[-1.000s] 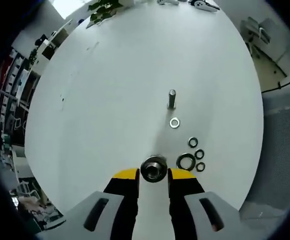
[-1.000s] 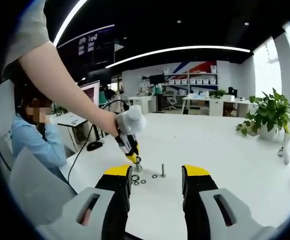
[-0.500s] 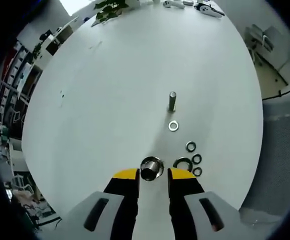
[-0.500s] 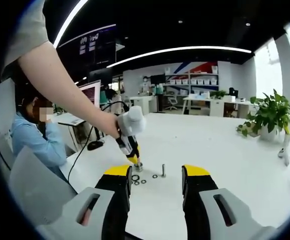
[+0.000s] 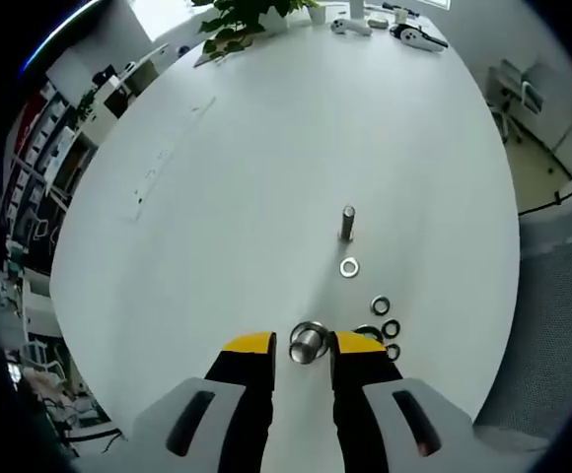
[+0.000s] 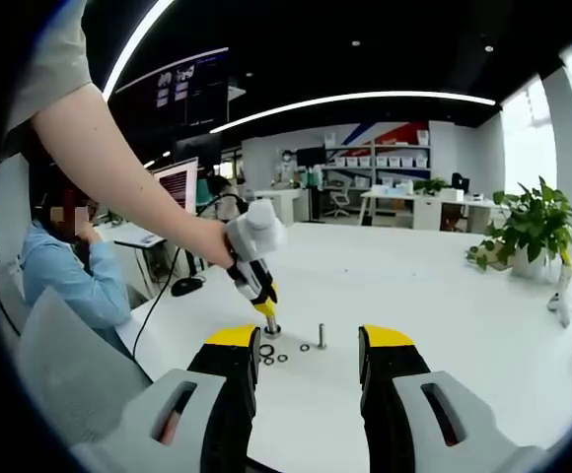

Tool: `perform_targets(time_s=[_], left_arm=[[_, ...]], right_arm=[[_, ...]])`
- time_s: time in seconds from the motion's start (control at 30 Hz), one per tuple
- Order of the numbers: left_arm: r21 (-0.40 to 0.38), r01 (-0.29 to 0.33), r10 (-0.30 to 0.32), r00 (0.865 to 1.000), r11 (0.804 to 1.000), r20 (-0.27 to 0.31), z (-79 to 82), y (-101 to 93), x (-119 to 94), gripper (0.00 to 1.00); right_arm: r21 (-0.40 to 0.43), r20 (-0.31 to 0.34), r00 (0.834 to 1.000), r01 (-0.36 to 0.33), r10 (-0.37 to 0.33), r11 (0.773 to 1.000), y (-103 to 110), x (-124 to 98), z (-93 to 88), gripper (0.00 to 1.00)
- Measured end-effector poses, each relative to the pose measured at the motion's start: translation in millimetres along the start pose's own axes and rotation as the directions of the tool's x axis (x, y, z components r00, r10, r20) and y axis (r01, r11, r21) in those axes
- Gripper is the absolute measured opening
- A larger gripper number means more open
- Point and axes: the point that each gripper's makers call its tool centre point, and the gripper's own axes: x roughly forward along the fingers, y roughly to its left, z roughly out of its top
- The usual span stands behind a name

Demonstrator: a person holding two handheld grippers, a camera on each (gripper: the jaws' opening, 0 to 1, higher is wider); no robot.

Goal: Place the washer onto the threaded stud by aligning its center hole with the stud, sliding it down to the base, and recovering from edge contact or off-axis alignment until the washer reaches the visible bottom stop.

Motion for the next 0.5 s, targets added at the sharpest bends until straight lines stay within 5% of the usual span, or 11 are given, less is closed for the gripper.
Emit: perform_targets(time_s=[0.5], left_arm=[[-0.132, -0.063, 0.081, 0.987, 0.989, 0.136, -5.2, 5.0, -36.3, 0.2]], right_arm=[[0.013, -0.006, 1.0, 0.007, -0.007, 1.0, -2.6, 0.5, -0.9, 0.43]])
